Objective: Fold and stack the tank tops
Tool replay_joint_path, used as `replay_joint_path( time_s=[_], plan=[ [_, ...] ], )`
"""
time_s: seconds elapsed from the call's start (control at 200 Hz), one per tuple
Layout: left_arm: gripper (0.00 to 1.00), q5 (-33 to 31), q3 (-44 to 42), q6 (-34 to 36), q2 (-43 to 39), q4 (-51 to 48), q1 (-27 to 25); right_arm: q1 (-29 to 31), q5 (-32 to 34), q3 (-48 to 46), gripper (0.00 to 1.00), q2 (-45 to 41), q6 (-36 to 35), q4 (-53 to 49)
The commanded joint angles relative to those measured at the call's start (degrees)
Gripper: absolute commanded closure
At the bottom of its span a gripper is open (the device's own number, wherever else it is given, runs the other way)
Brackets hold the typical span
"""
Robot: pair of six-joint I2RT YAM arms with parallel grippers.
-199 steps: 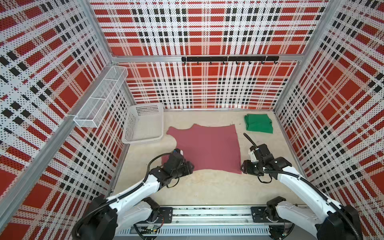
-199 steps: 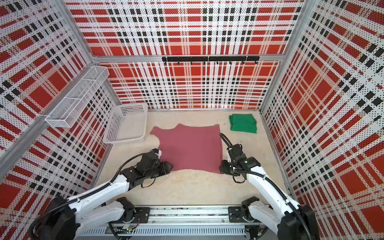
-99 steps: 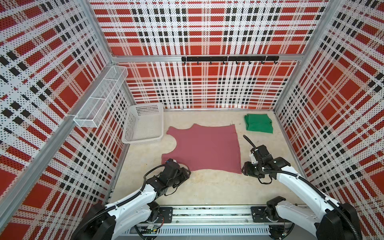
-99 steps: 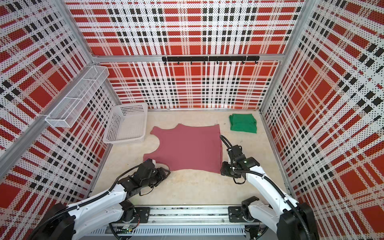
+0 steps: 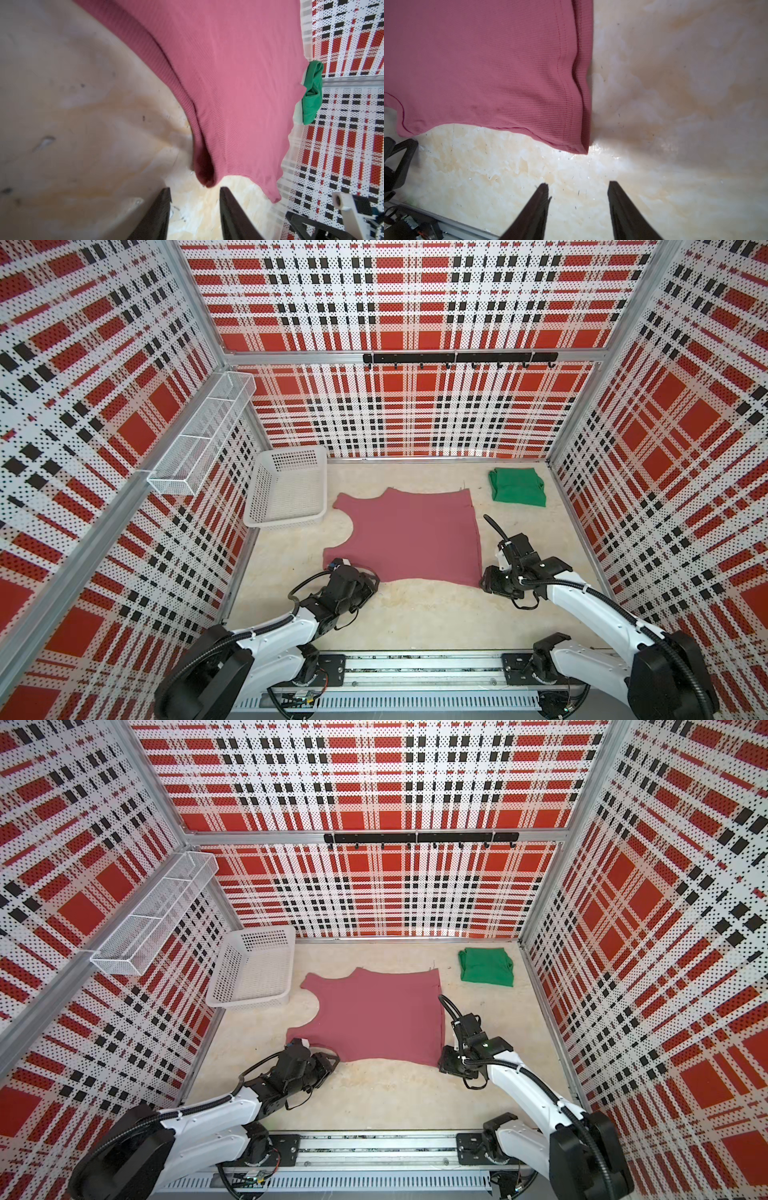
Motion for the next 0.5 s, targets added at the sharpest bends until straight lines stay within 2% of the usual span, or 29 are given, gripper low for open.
replay_joint_path(
  time_s=[0.0,0.496],
  plan=[
    [0.59,-1.0,-0.1,-1.0,2.2,4.9,0.0,0.1,-1.1,-0.4,0.49,1.8,1.0,4.9],
    [0.57,-0.6,-0.1,-2.0,5.5,8.0,-0.1,0.2,-1.6,-4.8,0.49,5.9,3.2,13.0]
  ],
)
